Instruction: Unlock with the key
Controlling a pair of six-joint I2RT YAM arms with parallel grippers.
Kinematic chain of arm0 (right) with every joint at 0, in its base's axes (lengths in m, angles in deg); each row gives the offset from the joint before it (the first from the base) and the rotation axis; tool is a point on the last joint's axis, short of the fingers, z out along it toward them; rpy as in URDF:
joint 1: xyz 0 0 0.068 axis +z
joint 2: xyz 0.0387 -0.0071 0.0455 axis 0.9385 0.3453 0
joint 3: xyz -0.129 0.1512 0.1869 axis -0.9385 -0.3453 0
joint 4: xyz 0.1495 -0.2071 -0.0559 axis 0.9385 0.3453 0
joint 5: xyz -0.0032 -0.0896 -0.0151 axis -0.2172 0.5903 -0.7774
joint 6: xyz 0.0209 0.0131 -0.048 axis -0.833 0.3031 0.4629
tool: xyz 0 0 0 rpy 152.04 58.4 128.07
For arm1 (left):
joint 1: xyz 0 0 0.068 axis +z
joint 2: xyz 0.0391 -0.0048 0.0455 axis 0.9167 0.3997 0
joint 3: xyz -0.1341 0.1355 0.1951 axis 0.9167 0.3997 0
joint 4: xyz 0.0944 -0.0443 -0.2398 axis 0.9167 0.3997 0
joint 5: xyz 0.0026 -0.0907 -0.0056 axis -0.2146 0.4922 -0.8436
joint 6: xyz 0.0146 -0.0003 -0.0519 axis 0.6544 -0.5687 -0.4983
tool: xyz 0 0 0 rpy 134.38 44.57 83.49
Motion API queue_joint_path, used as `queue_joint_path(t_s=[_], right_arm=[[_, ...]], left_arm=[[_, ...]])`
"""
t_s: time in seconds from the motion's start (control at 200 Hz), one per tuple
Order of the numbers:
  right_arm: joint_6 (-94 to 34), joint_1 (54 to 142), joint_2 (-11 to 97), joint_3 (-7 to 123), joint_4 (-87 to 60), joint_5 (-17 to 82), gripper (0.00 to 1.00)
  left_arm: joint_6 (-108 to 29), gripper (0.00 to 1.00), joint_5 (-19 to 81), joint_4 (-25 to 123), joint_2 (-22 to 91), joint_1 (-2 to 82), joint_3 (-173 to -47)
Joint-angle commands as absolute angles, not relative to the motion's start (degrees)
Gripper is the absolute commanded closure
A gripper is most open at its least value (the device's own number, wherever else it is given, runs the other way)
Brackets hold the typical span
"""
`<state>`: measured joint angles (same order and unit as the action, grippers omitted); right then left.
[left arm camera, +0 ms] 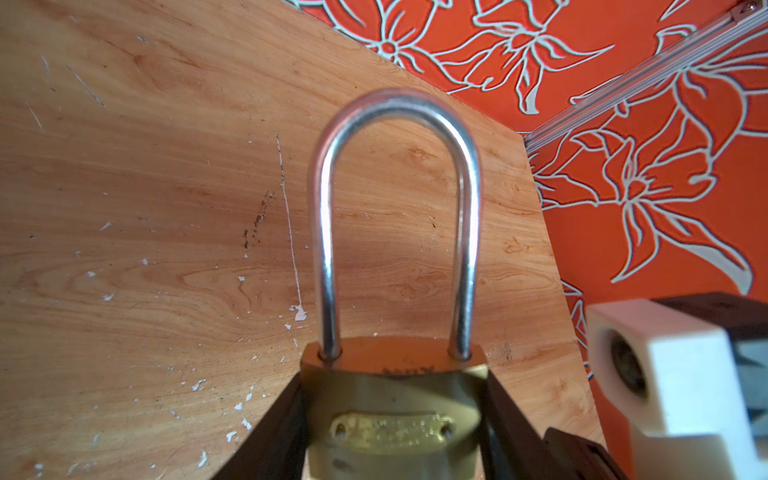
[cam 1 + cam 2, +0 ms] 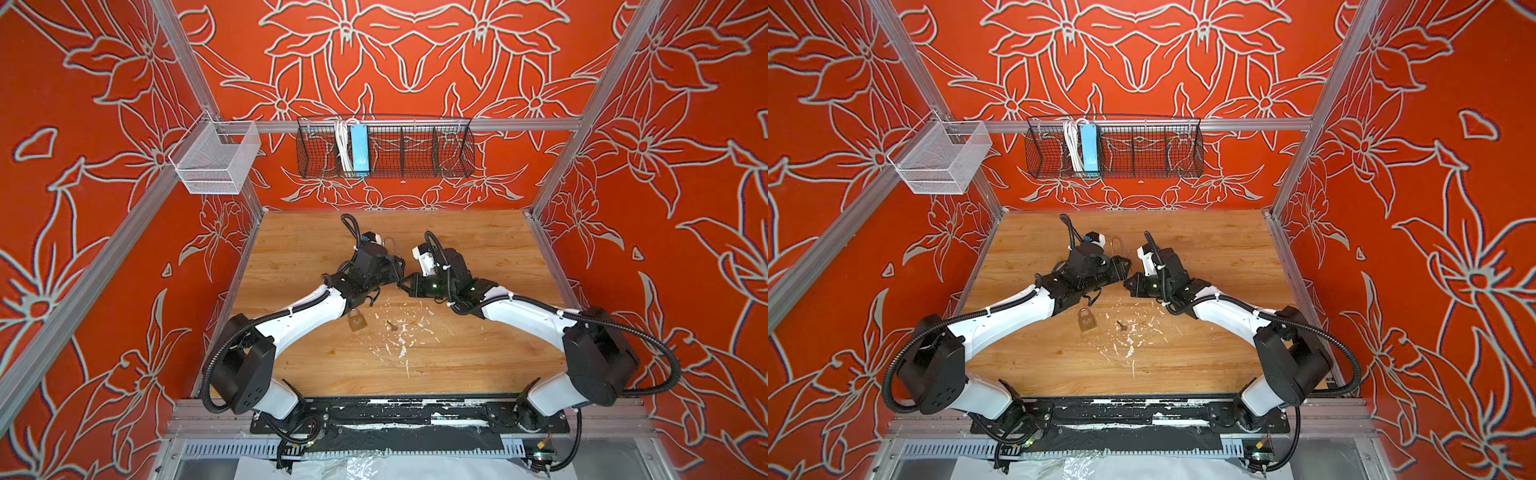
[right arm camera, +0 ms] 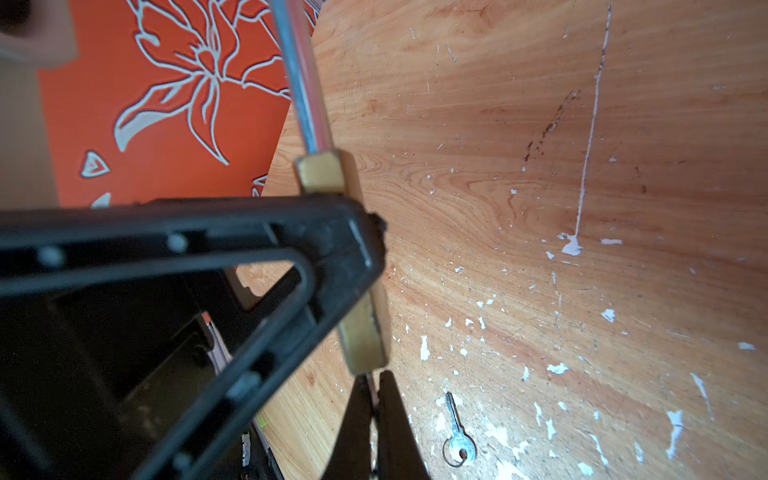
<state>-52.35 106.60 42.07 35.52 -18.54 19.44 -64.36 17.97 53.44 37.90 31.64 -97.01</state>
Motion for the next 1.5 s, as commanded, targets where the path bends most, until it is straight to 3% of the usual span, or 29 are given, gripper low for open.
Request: queue_joint_path(t_s=[0.0, 1.491], right_arm=[[-51.7, 105.2, 38.7, 38.9, -22.4, 21.9, 1.00], [-48.4, 101.8, 40.5, 45.1, -23.5, 18.9, 1.00]], left_arm=[[-62.2, 1.00, 15.6, 57.6, 37.9, 31.2, -97.4], [-65.0, 1.00, 21.6, 56.6, 39.8, 29.2, -97.9]])
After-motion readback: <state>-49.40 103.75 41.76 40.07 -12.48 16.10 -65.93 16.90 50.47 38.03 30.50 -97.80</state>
